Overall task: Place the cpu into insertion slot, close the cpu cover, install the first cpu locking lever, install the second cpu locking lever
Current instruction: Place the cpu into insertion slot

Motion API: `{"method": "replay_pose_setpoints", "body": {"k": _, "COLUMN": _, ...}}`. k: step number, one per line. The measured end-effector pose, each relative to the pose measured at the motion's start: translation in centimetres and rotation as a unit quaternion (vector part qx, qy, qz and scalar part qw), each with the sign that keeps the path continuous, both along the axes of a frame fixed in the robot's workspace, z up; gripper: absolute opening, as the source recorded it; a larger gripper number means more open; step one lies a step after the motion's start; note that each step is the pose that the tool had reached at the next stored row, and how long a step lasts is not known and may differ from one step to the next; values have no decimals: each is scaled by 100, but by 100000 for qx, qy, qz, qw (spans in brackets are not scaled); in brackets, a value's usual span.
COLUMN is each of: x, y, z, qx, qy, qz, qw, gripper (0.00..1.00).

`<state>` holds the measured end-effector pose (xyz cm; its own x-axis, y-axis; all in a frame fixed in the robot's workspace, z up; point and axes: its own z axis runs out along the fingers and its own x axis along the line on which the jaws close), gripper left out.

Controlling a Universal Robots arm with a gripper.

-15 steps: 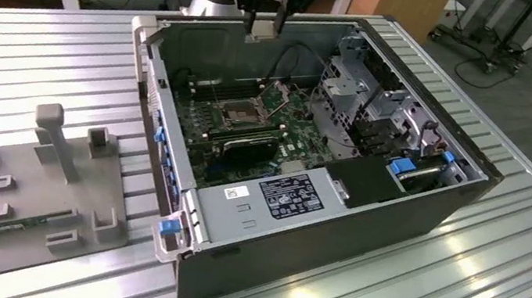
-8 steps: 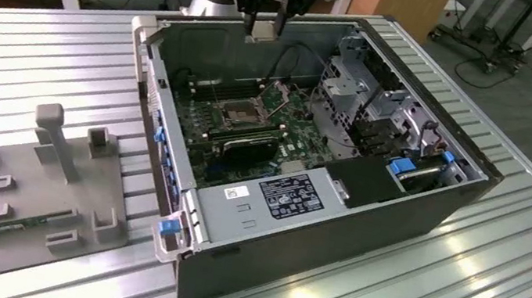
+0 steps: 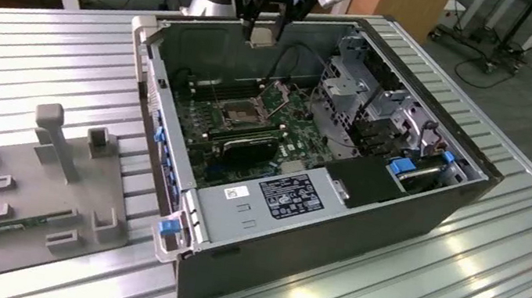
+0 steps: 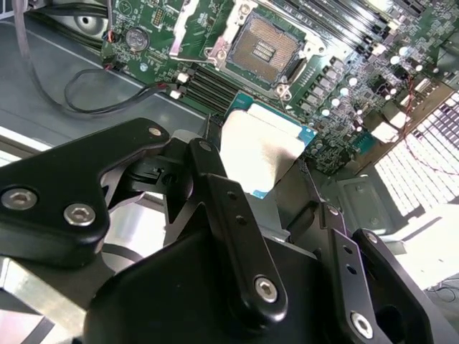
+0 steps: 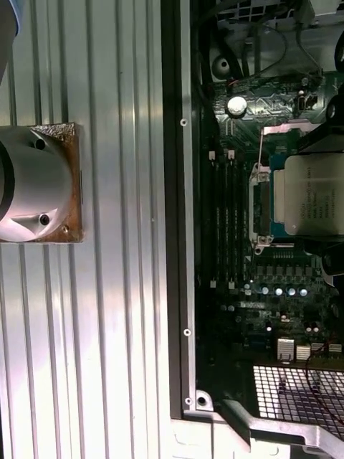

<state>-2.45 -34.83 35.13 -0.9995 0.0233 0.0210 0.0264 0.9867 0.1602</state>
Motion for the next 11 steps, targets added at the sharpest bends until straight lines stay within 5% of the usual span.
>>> {"method": "replay_pose_setpoints", "body": {"k": 11, "x": -1, "y": 0, "z": -45, "qx": 1, "qy": -1, "qz": -1, "qw": 100000, "gripper": 54}}
